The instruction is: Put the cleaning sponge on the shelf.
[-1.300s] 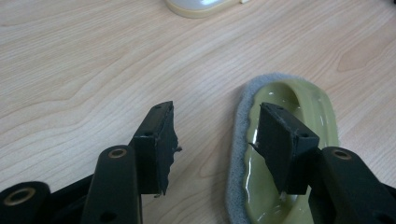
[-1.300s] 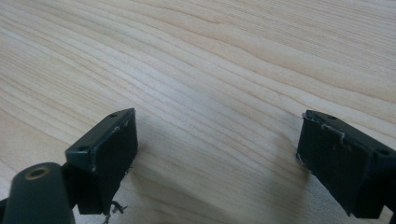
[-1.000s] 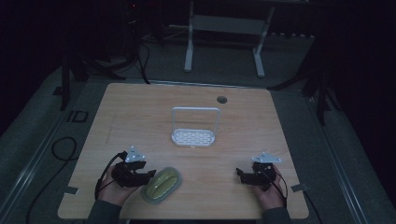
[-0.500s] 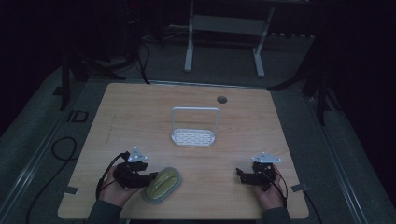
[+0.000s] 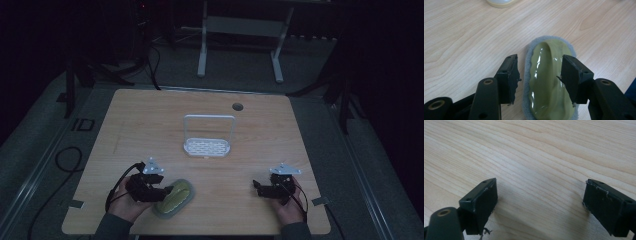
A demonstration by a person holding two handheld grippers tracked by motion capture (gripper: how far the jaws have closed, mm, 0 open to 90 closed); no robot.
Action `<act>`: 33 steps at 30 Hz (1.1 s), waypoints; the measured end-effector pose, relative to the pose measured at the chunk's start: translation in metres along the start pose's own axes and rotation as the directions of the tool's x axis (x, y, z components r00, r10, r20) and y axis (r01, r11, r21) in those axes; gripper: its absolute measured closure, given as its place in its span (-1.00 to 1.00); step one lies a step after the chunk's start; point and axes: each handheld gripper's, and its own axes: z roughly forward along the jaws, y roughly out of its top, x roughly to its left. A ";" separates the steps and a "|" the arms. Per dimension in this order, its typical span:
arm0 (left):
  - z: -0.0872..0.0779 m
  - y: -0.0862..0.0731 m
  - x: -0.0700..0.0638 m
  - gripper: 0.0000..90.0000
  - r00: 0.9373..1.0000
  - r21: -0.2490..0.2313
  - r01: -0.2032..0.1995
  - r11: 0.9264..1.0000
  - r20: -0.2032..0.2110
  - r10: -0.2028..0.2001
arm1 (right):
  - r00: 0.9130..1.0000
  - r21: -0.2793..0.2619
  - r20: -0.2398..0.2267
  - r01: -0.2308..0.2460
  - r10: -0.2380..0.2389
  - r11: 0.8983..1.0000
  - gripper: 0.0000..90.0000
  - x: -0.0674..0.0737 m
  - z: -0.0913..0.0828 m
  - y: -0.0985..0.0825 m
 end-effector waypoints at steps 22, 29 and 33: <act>0.003 0.017 -0.010 0.23 0.999 0.115 -0.042 0.992 0.028 0.039 | 1.000 0.000 0.000 0.000 0.000 1.000 -0.74 0.000 0.000 0.000; 0.007 0.024 -0.014 0.23 0.998 0.168 -0.058 0.984 0.034 0.052 | 1.000 0.000 0.000 0.000 0.000 1.000 -0.74 0.000 0.000 0.000; 0.010 0.026 -0.015 0.24 0.998 0.195 -0.058 0.979 0.033 0.052 | 1.000 0.000 0.000 0.001 -0.001 1.000 -0.74 0.000 0.000 0.000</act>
